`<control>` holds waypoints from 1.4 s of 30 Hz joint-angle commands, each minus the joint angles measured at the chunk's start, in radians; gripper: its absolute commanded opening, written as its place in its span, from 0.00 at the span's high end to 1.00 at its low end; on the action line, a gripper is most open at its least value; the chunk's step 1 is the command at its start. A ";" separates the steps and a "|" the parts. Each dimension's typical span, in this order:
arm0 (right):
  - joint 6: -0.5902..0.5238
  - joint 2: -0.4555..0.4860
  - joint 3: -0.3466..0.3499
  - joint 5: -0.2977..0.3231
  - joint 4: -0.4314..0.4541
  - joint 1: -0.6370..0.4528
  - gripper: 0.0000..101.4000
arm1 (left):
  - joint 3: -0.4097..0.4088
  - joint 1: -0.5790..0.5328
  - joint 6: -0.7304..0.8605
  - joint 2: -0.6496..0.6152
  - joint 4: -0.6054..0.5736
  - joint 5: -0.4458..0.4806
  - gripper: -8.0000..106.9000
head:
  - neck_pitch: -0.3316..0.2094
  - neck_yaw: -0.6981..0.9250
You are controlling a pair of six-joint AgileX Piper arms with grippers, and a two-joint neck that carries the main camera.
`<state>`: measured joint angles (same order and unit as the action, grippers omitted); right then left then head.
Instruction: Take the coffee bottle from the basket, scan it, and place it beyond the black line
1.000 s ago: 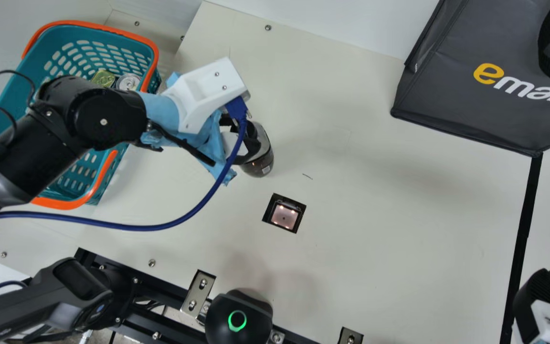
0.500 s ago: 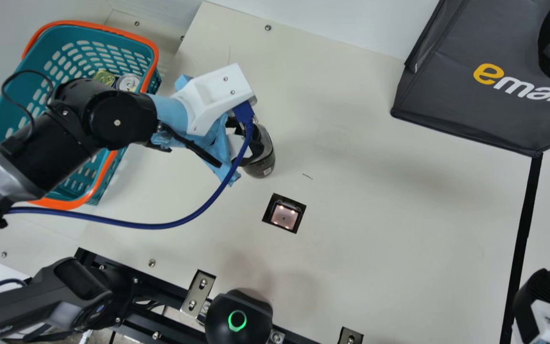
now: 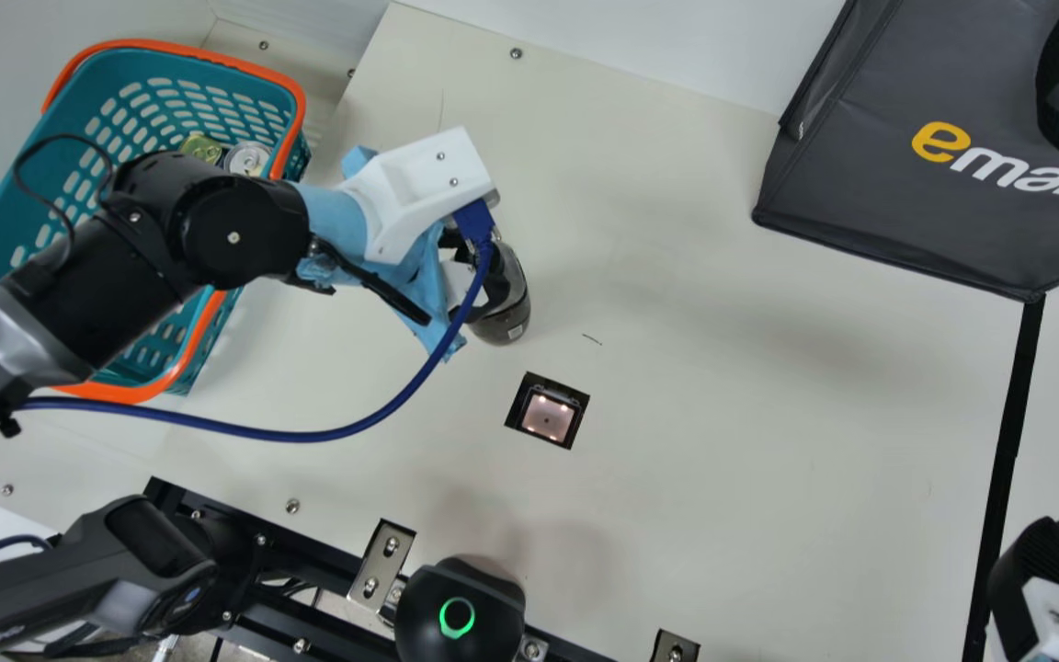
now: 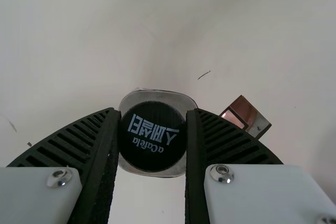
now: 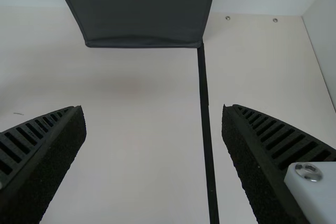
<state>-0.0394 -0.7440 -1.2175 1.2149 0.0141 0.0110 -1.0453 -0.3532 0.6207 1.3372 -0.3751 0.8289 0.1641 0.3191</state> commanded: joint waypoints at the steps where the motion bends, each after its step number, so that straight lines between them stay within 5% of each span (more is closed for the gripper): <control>1: 0.000 0.000 0.000 0.000 0.000 0.000 0.10 | -0.001 -0.003 -0.004 0.001 0.004 -0.004 0.46 | -0.026 0.002; 12: 0.000 0.000 0.000 0.000 0.000 0.000 0.10 | 0.000 -0.022 -0.026 0.008 0.019 -0.022 0.15 | -0.026 0.002; 42: 0.000 0.000 0.000 0.000 0.000 0.000 0.10 | -0.128 0.035 -0.212 -0.036 0.082 0.050 0.15 | -0.026 0.002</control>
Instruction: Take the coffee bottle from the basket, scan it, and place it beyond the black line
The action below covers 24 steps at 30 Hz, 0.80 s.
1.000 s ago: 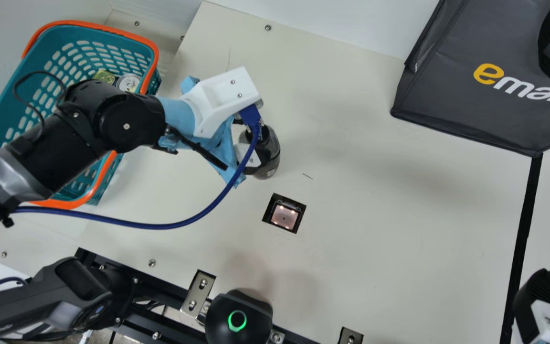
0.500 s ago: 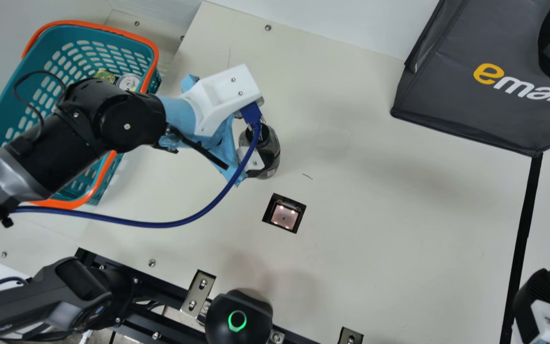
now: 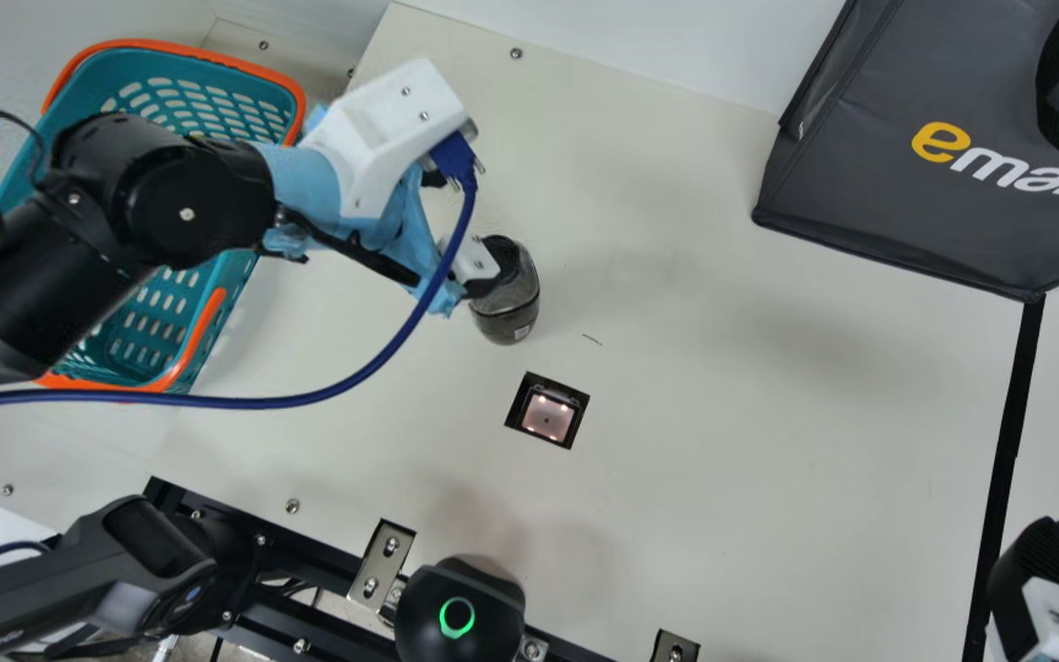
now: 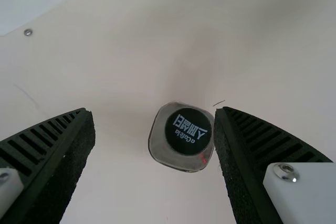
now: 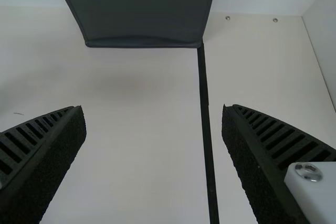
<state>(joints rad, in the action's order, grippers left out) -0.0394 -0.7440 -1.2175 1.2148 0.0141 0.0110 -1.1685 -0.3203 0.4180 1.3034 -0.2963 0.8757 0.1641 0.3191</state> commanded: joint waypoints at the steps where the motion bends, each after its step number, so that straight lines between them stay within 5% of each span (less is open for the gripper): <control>1: 0.000 0.000 0.000 0.000 0.000 0.000 0.10 | -0.009 0.006 -0.017 -0.006 0.008 0.006 0.15 | -0.026 0.002; 24: 0.000 0.000 0.000 0.000 0.000 0.000 0.10 | 0.024 0.227 -0.095 -0.157 0.097 0.011 0.15 | -0.026 0.002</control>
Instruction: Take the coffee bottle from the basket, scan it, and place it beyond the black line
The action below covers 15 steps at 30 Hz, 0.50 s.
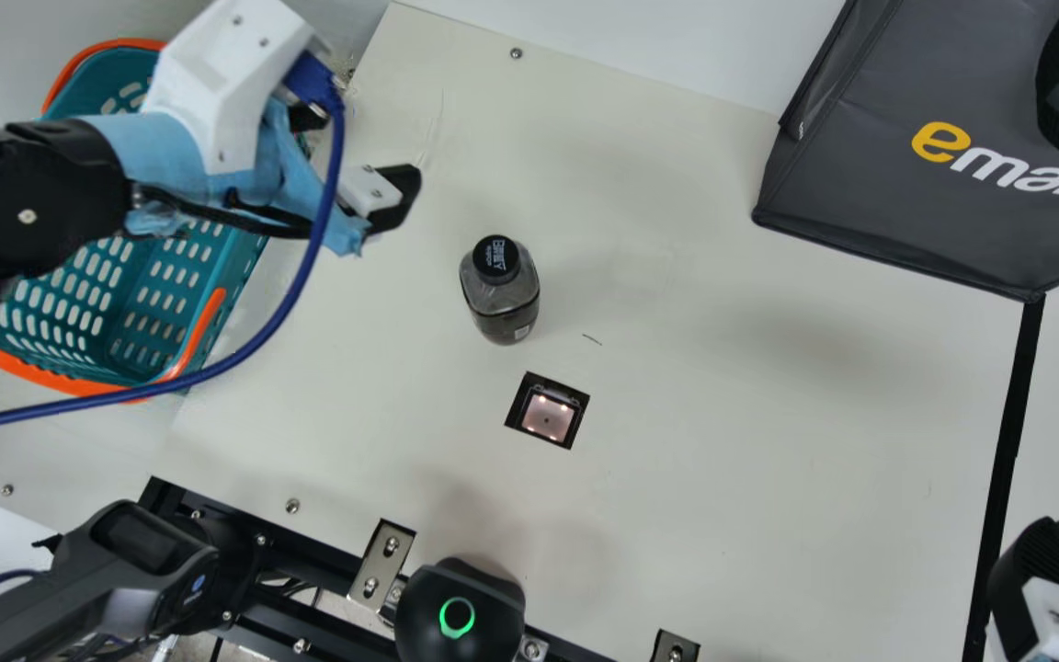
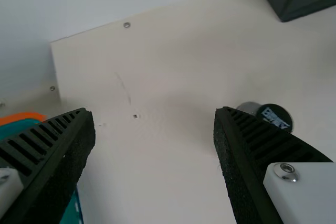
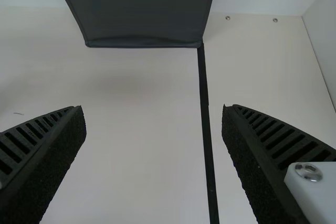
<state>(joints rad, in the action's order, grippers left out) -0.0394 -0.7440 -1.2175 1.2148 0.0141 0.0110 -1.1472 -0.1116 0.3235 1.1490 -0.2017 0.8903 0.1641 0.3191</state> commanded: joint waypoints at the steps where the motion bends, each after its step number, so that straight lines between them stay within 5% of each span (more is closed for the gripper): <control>1: 0.000 0.000 0.000 0.000 0.000 0.000 0.10 | 0.009 0.031 0.001 -0.009 0.003 -0.006 0.15 | -0.026 0.002; 15: 0.000 0.000 0.000 0.002 0.000 0.000 0.10 | 0.044 0.165 0.028 -0.071 -0.003 -0.022 0.15 | -0.026 0.002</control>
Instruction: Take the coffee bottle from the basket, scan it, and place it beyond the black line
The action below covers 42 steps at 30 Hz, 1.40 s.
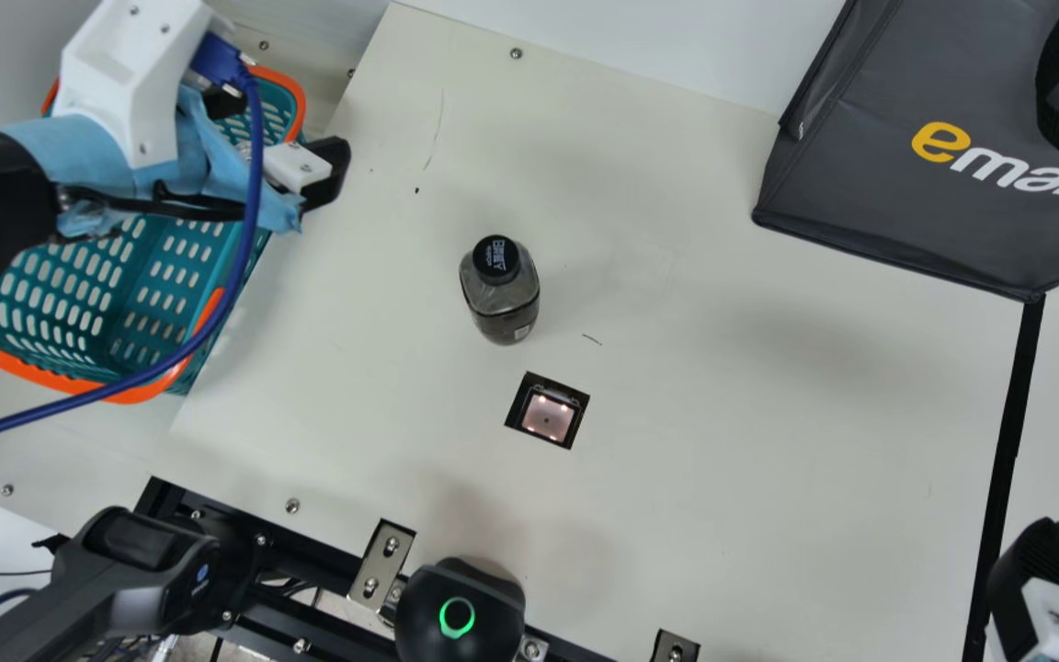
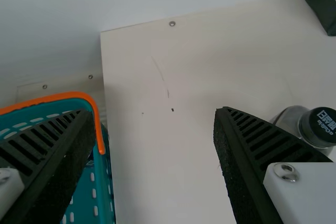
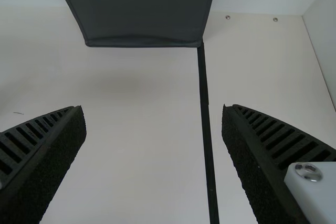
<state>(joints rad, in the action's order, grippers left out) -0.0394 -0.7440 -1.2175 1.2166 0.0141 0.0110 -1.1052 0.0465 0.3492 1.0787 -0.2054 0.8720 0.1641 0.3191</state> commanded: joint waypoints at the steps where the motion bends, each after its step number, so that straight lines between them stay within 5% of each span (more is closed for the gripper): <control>1: 0.000 0.000 0.000 0.000 0.000 0.000 0.10 | 0.002 0.015 0.005 -0.003 0.001 -0.005 0.15 | -0.026 0.002; 22: 0.000 0.000 0.000 0.000 0.000 0.000 0.10 | 0.004 0.034 0.022 -0.011 -0.007 -0.016 0.15 | -0.026 0.002; 37: 0.000 0.000 0.000 -0.001 0.000 0.000 0.10 | 0.004 0.034 0.022 -0.011 -0.007 -0.016 0.15 | -0.026 -0.347; 42: 0.000 0.000 0.000 -0.001 0.000 0.000 0.10 | 0.004 0.034 0.022 -0.011 -0.007 -0.016 0.15 | -0.026 -0.347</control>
<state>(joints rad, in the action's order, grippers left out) -0.0394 -0.7440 -1.2175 1.2156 0.0141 0.0110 -1.1012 0.0807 0.3708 1.0681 -0.2122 0.8562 0.1641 -0.0291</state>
